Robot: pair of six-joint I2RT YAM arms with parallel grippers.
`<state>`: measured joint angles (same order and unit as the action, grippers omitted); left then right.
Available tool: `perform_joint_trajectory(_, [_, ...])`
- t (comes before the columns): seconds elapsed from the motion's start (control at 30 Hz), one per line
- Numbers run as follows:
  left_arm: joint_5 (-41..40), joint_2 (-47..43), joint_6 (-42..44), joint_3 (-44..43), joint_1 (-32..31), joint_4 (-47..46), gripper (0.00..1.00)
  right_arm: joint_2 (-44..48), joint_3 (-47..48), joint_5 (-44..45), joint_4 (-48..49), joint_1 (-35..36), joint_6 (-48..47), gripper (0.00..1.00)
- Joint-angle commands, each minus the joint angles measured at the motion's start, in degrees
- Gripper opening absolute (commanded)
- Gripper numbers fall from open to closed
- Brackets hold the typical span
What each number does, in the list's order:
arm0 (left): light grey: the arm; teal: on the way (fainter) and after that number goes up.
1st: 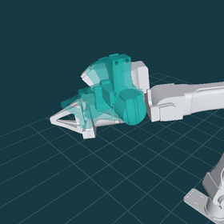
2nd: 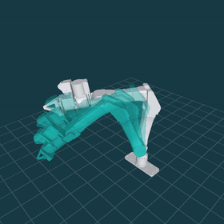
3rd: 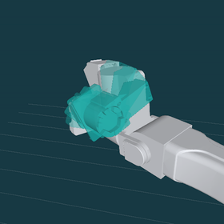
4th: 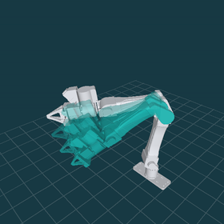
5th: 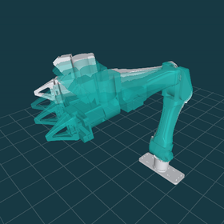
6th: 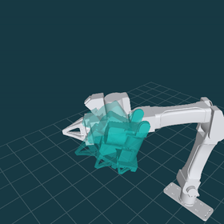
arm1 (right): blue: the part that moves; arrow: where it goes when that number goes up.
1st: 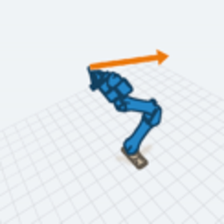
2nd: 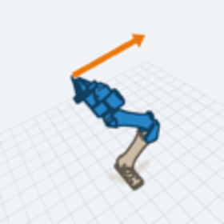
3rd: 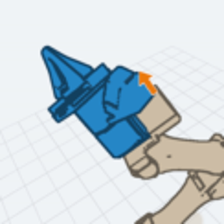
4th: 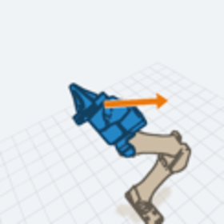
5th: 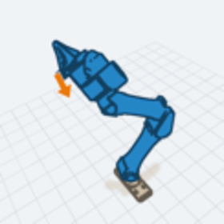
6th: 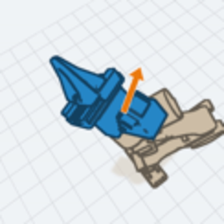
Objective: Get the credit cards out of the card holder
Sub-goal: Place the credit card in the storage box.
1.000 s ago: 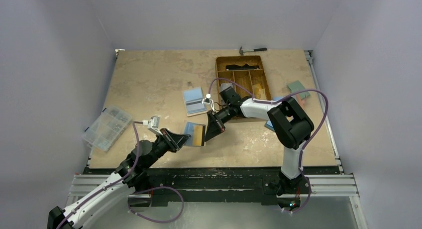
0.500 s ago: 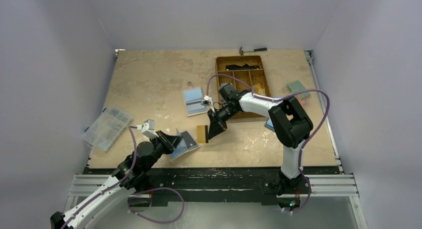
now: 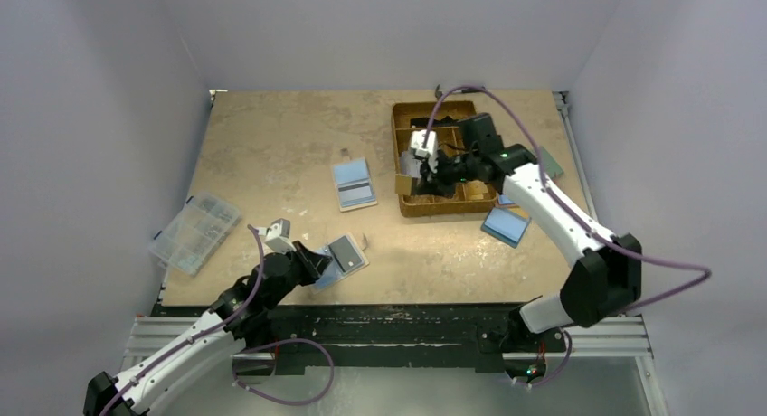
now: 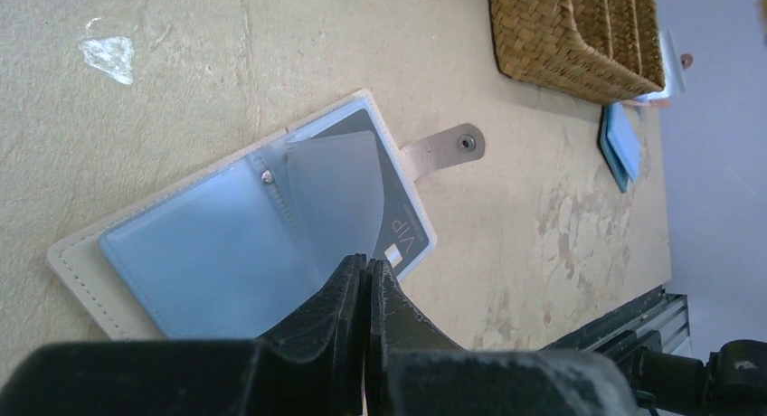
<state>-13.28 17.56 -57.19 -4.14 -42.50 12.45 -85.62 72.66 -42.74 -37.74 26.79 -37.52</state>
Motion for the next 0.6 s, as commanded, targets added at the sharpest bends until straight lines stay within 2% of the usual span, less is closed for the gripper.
perform_joint_trajectory(0.0, [3.0,1.1,2.6,-0.9,0.1,2.3,0.0,6.8,-0.5,10.3,1.6,-4.5,-11.5,0.0])
perform_joint_trajectory(0.17, [5.6,0.7,2.6,0.4,0.1,-0.4,0.0,11.7,-5.8,23.6,7.3,-7.7,-29.6,0.0])
perform_joint_trajectory(0.23, [6.4,0.5,2.3,1.1,0.1,-1.8,0.0,11.4,-7.6,26.0,10.5,-9.5,-35.7,0.0])
perform_joint_trajectory(0.43, [8.9,0.6,2.3,1.2,0.1,-2.3,0.0,7.9,-8.9,27.1,20.4,-16.2,-42.6,0.0])
perform_joint_trajectory(0.57, [9.3,0.6,2.3,1.0,0.1,-2.2,0.0,6.3,-12.7,28.8,27.2,-17.6,-48.2,0.0])
